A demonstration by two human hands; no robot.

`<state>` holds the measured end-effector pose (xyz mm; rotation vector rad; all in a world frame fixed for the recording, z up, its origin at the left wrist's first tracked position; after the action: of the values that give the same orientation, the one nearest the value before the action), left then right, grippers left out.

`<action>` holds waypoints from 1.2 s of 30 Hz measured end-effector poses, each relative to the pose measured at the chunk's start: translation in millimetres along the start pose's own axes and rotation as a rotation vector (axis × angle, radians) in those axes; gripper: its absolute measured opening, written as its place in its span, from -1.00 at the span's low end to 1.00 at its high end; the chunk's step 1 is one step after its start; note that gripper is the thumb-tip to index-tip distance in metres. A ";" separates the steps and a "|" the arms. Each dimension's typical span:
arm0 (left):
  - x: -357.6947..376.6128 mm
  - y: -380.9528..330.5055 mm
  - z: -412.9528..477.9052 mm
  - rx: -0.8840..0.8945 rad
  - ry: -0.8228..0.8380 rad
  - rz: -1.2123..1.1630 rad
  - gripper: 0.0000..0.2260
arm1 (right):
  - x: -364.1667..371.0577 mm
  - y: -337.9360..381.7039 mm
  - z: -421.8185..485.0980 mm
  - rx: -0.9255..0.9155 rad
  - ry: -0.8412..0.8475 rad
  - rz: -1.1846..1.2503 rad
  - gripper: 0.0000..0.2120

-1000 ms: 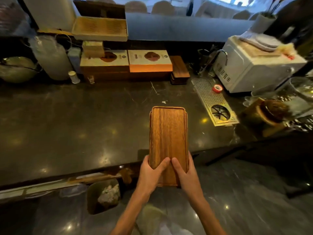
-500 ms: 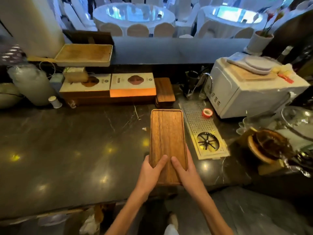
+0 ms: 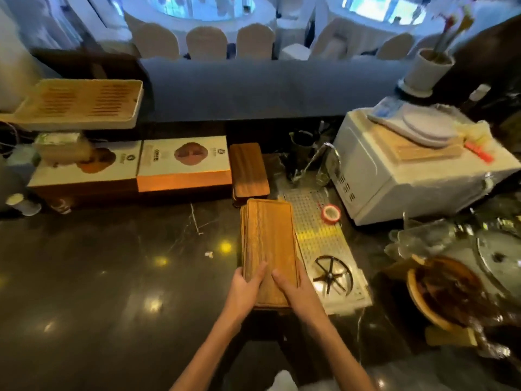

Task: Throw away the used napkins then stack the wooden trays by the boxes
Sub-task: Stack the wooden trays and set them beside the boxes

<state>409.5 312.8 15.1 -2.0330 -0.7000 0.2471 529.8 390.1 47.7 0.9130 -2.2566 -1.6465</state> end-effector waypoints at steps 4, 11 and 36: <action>8.2 -20.7 59.0 -0.038 0.007 -0.010 -0.24 | -6.4 11.6 68.7 0.024 0.055 -0.103 -0.49; -4.8 -82.3 175.4 -0.085 -0.053 -0.089 -0.35 | 3.3 51.4 218.5 0.009 0.057 -0.171 -0.37; 21.1 -82.1 259.3 -0.303 -0.145 -1.303 -0.35 | 38.5 35.5 370.7 0.228 0.146 -0.076 -0.34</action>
<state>282.8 544.3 -53.8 -1.4268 -2.0507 -0.5032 301.6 666.7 -60.0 1.1437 -2.3670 -1.3203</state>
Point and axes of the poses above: each hand's wrist, its own z-axis towards the middle knuckle, its own x-axis out of the palm, y = z × x, the point moved 10 cm from there along z, towards the middle knuckle, and after that the axes turned 3 degrees about -z, right-handed, at the moved point
